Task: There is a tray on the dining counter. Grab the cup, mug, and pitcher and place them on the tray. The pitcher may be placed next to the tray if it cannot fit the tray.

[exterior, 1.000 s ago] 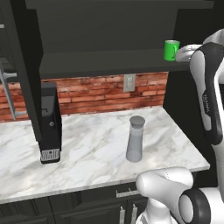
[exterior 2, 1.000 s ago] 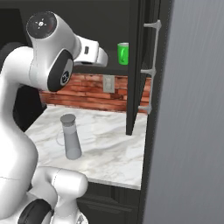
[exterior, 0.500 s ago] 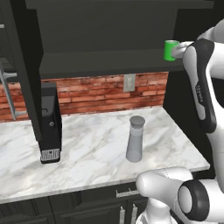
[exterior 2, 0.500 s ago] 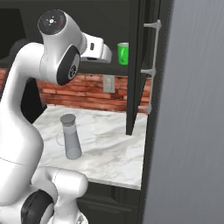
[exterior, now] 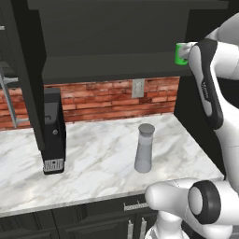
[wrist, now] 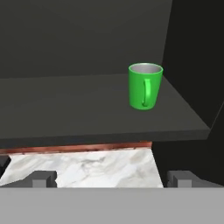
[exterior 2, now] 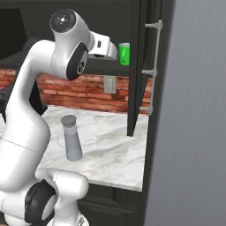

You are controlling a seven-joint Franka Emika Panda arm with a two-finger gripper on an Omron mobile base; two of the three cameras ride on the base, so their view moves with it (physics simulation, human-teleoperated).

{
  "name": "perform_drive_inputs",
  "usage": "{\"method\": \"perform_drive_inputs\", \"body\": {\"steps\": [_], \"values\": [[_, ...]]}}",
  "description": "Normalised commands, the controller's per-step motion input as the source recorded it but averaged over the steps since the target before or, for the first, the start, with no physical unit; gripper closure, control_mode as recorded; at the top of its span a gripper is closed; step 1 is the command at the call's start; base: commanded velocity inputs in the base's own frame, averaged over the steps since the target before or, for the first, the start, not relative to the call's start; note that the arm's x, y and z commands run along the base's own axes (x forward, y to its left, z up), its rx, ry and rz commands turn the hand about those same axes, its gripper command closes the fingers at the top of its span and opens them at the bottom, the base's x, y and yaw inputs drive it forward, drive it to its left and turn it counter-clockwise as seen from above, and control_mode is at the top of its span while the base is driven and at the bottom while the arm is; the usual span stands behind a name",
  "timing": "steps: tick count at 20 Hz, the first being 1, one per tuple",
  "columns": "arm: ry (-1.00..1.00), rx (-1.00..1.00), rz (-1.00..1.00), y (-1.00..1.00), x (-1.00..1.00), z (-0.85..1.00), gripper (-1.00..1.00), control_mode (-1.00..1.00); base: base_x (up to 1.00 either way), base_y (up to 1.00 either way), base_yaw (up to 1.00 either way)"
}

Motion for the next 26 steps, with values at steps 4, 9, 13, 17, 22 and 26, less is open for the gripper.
{"method": "perform_drive_inputs", "body": {"steps": [4, 9, 13, 17, 22, 26], "values": [[0.00, 0.00, 0.00, -0.20, 0.25, -0.12, -1.00, -1.00, 0.00, 0.00, 0.00], [0.00, 0.00, 0.00, -0.22, 0.22, -0.10, -1.00, -1.00, 0.00, 0.00, 0.00], [0.00, 0.00, 0.00, -0.19, 0.18, -0.11, -1.00, -1.00, 0.00, 0.00, 0.00], [0.00, 0.00, 0.00, -0.18, 0.18, -0.14, -1.00, -1.00, 0.00, 0.00, 0.00], [0.00, 0.00, 0.00, -0.14, 0.18, -0.13, -1.00, -1.00, 0.00, 0.00, 0.00], [0.00, 0.00, 0.00, 0.00, 0.27, -0.02, -1.00, -1.00, 0.00, 0.00, 0.00]]}}
